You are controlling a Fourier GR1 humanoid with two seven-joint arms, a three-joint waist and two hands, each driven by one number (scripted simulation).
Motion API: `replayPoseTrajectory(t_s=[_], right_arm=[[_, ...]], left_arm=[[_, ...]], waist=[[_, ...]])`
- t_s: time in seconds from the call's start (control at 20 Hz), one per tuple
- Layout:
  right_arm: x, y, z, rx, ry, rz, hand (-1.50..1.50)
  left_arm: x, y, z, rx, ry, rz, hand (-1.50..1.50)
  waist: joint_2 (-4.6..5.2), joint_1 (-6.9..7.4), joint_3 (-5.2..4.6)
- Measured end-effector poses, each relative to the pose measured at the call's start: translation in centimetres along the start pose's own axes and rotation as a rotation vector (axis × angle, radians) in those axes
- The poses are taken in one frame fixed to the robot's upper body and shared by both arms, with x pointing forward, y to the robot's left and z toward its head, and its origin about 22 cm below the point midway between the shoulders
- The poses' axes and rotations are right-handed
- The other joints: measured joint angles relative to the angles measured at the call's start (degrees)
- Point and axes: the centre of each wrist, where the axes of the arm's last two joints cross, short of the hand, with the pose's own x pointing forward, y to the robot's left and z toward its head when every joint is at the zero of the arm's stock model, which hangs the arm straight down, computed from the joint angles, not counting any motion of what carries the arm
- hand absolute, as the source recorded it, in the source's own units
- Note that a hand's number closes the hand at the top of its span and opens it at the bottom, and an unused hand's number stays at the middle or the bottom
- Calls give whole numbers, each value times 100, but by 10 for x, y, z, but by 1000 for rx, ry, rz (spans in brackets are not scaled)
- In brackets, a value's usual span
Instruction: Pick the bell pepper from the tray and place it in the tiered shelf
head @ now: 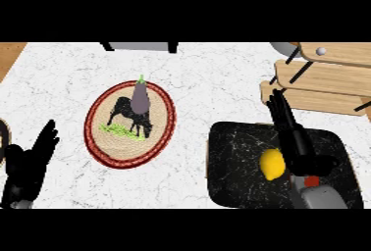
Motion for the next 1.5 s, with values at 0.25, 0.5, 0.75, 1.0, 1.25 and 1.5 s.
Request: replayPoseTrajectory(t_s=[0.25,0.5,0.75,1.0,1.25,1.5], right_arm=[[8,-56,13,-183,87,81,-150],[1,-97,34,-464,162,96,150],[-18,-144,83,-871,223,362,-150],[-17,-150,125,-1039,96,361,-150],[6,-151,150,-894,133,360,-150],[42,-146,155,-745,233,450,-150]], left_arm=[[19,-23,-3,-62,-138,23,0],[37,-35,-5,-109,-244,41,0],[48,-58,-6,-178,-309,55,0],[53,-76,-17,-234,-342,58,0],[50,-93,-18,-267,-356,55,0],[52,-100,-19,-279,-360,46,0]], waist=[[-136,-297,113],[-159,-737,149],[-137,-642,157],[-159,-415,169],[-161,-262,163],[-156,-187,159]])
